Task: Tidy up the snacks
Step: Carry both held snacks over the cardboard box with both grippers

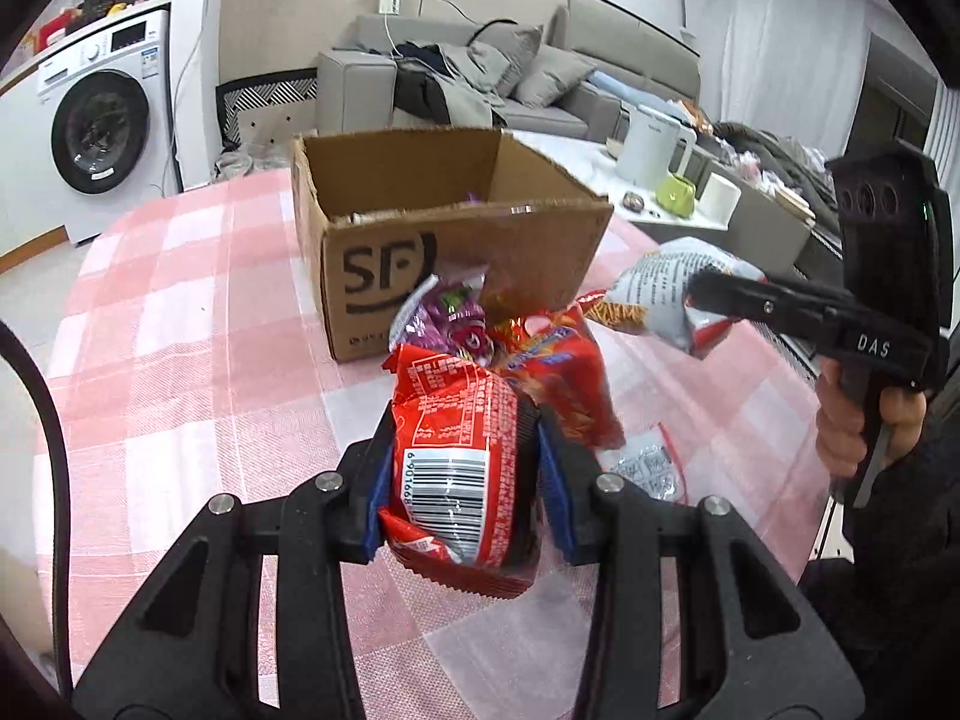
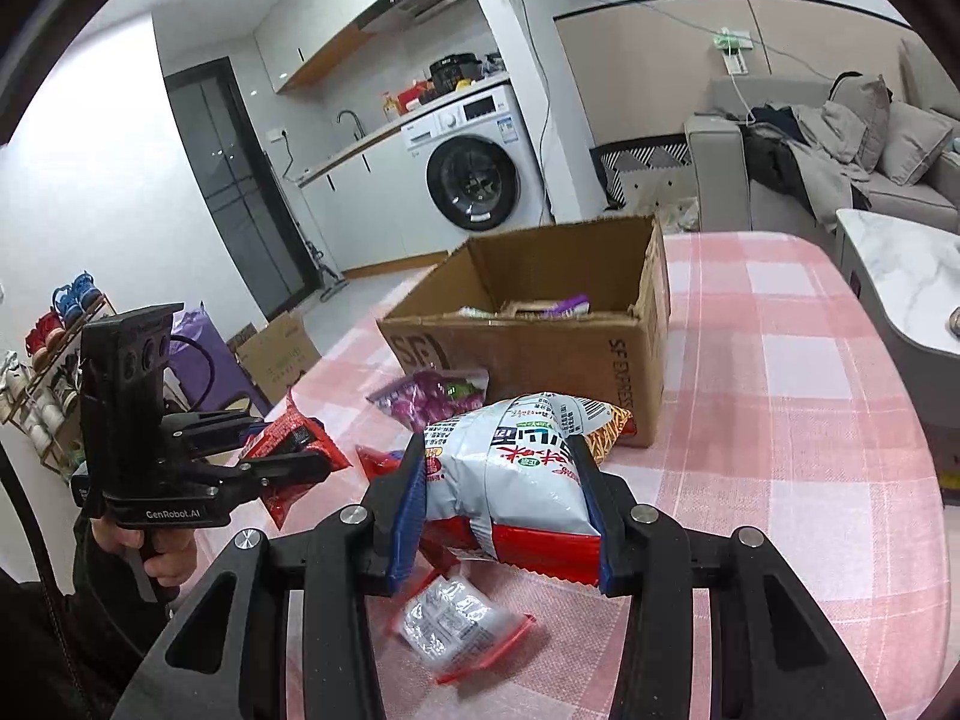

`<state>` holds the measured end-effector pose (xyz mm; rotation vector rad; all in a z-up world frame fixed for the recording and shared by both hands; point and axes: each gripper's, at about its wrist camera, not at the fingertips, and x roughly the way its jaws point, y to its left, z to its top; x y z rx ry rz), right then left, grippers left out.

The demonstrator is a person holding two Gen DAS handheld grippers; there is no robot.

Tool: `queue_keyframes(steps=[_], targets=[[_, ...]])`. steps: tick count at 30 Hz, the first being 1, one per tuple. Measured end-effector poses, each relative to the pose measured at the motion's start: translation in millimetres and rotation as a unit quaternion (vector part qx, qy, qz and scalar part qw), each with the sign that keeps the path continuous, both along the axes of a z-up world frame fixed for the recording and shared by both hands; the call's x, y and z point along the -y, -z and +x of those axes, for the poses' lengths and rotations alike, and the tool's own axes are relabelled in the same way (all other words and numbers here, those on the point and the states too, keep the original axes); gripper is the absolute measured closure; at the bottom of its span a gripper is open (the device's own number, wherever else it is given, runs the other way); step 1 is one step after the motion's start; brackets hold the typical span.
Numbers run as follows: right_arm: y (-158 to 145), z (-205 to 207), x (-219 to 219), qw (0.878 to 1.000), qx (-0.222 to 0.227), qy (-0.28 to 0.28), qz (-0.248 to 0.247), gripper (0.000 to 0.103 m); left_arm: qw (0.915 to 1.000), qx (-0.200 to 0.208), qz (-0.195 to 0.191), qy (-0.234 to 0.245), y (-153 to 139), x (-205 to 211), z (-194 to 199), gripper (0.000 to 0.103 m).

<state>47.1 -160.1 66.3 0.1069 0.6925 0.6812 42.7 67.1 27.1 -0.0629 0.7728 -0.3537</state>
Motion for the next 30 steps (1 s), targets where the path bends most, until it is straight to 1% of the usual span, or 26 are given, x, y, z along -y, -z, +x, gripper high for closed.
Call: queue_keyframes(steps=[5,13,20,26,30], targets=[[-9.3,-3.4,3.1,1.0,0.012,0.004,0.007,0.059,0.9998,0.016,-0.001,-0.015,-17.9,-9.0,-1.0,0.065],[-27.7,-4.2,8.1,0.999,0.036,0.017,0.026,0.059,0.9978,0.052,-0.008,-0.04,-47.7,1.3,10.3,0.065],[-45.5,4.0,1.2,0.998,0.054,0.016,0.031,0.059,0.9962,0.069,-0.002,-0.053,-70.4,8.8,28.6,0.065],[-57.6,14.2,-9.3,0.997,0.063,0.014,0.03,0.059,0.9949,0.076,0.006,-0.066,-80.9,16.6,50.3,0.065],[-62.7,23.7,-13.4,0.997,0.064,0.016,0.033,0.059,0.9945,0.076,0.013,-0.071,-82.5,19.7,66.0,0.065]])
